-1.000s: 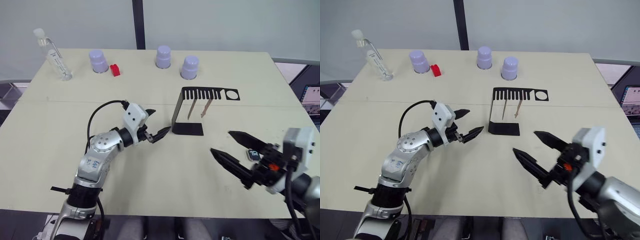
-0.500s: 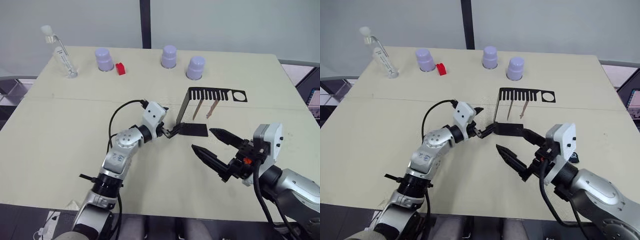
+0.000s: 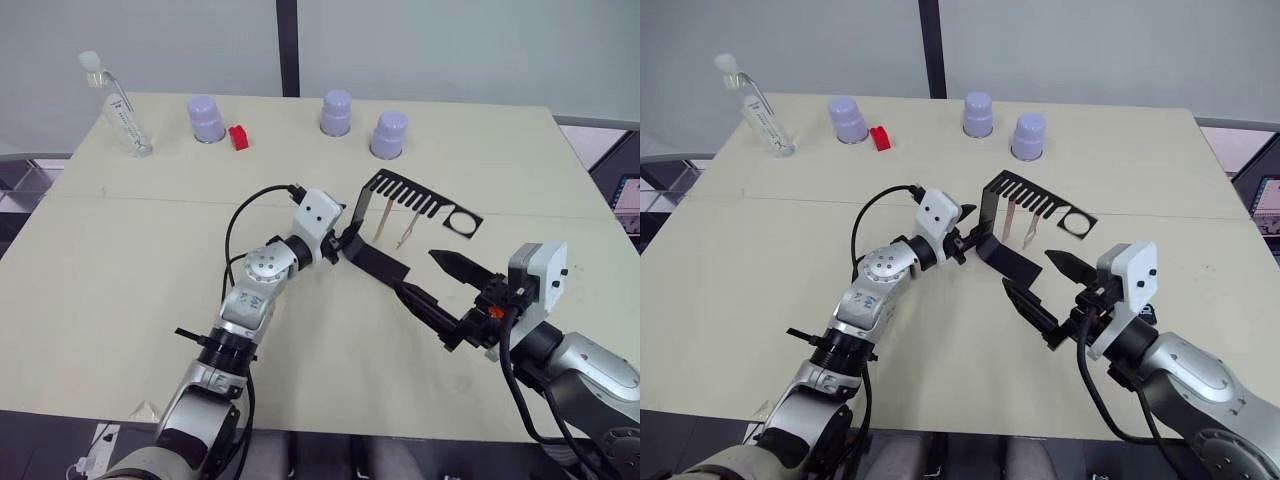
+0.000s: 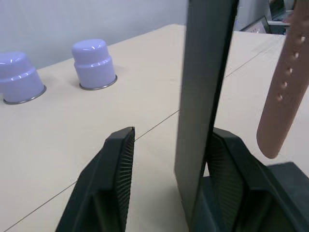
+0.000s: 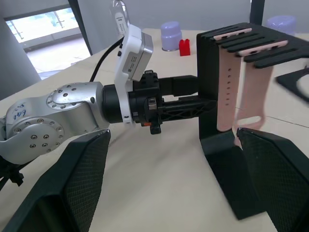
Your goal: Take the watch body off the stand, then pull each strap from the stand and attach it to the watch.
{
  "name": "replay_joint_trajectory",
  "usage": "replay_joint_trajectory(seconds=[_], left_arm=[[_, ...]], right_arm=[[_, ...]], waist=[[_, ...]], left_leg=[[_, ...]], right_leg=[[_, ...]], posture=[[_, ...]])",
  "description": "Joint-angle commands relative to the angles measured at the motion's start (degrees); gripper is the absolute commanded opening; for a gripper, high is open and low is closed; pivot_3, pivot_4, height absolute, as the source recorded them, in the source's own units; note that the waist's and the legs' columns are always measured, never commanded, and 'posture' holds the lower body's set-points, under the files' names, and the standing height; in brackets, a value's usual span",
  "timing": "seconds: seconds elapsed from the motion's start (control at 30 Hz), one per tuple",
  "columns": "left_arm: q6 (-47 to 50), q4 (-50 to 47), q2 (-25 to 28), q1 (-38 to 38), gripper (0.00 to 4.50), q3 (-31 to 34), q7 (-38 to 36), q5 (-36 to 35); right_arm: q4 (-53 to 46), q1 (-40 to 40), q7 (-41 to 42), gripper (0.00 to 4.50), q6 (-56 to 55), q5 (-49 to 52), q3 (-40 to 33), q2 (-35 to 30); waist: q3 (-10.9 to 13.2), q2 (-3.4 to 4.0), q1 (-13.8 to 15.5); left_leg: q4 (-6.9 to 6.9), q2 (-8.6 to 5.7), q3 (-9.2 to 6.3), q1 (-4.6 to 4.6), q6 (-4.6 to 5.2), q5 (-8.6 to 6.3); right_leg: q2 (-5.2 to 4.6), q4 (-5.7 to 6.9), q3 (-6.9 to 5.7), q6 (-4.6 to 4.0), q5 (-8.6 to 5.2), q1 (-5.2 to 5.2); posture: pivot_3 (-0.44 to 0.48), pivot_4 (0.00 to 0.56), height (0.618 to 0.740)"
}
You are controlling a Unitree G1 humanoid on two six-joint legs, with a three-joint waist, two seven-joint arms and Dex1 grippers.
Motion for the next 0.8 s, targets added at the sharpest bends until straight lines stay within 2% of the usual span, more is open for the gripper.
replay_joint_trajectory(seconds=[0.03, 0.27, 0.37, 0.43, 0.47, 0.63, 0.8], left_arm=[[-3.2, 1.5, -1.1, -2.3, 2.27, 0.0, -0.4, 0.3], [-6.8, 7.0, -2.3, -4.7, 2.27, -0.2, -0.8, 0.9], [-8.0, 8.3, -3.1, -5.2, 1.43, -0.2, -1.0, 0.7], [-8.0, 8.7, -3.7, -5.2, 0.4, 0.3, -1.1, 0.1], [-8.1, 8.8, -3.9, -5.2, 0.05, 0.4, -1.0, 0.1], [-9.8, 9.2, -4.7, -4.9, 0.05, 0.9, 2.0, 1.3], [-11.6, 9.9, -6.1, -5.3, 0.05, 1.8, 8.3, 3.4]], right_arm=[[-1.0, -0.4, 0.3, 4.5, 0.0, -0.8, 0.2, 0.5], [-0.7, -0.9, 0.7, 4.5, 0.6, -2.2, 0.4, 0.3], [-1.0, -0.6, 0.7, 4.5, 0.6, -2.6, 0.2, 0.3], [-1.2, -0.4, 0.6, 4.5, 0.6, -2.8, 0.1, 0.4], [-1.3, -0.3, 0.5, 4.5, 0.6, -2.9, 0.1, 0.5], [-1.8, -0.1, 0.4, 4.5, 0.8, -4.1, 0.3, 0.2], [-2.5, -2.6, -2.8, 4.5, 3.3, -6.9, 2.6, 0.1]], waist=[[0.0, 0.0, 0.0], [0.0, 0.0, 0.0], [0.0, 0.0, 0.0], [0.0, 0.0, 0.0], [0.0, 0.0, 0.0], [0.0, 0.0, 0.0], [0.0, 0.0, 0.0]], left_leg=[[0.02, 0.0, 0.0, 0.0, 0.0, 0.0], [0.03, 0.0, 0.0, -0.03, 0.0, 0.0], [0.02, 0.0, 0.0, -0.03, 0.0, 0.0], [0.03, 0.0, 0.0, -0.03, 0.0, 0.0], [0.03, 0.0, 0.0, -0.03, 0.0, 0.0], [0.03, 0.0, 0.0, -0.03, 0.0, 0.0], [0.04, 0.0, 0.0, -0.05, 0.0, 0.0]], right_leg=[[0.0, 0.0, 0.0, 0.0, 0.0, 0.0], [-0.01, 0.0, -0.01, 0.01, 0.0, 0.0], [0.0, -0.01, -0.02, 0.01, 0.0, -0.01], [0.0, -0.01, -0.02, 0.01, 0.0, -0.01], [-0.01, 0.0, -0.02, 0.01, 0.0, -0.01], [0.0, 0.01, -0.02, 0.01, 0.0, -0.01], [0.0, 0.01, -0.01, 0.02, 0.01, -0.03]], posture=[[0.0, 0.15, 0.739], [0.0, 0.15, 0.739], [0.0, 0.15, 0.739], [0.0, 0.15, 0.739], [0.0, 0.15, 0.739], [0.0, 0.15, 0.739], [0.0, 0.15, 0.739]])
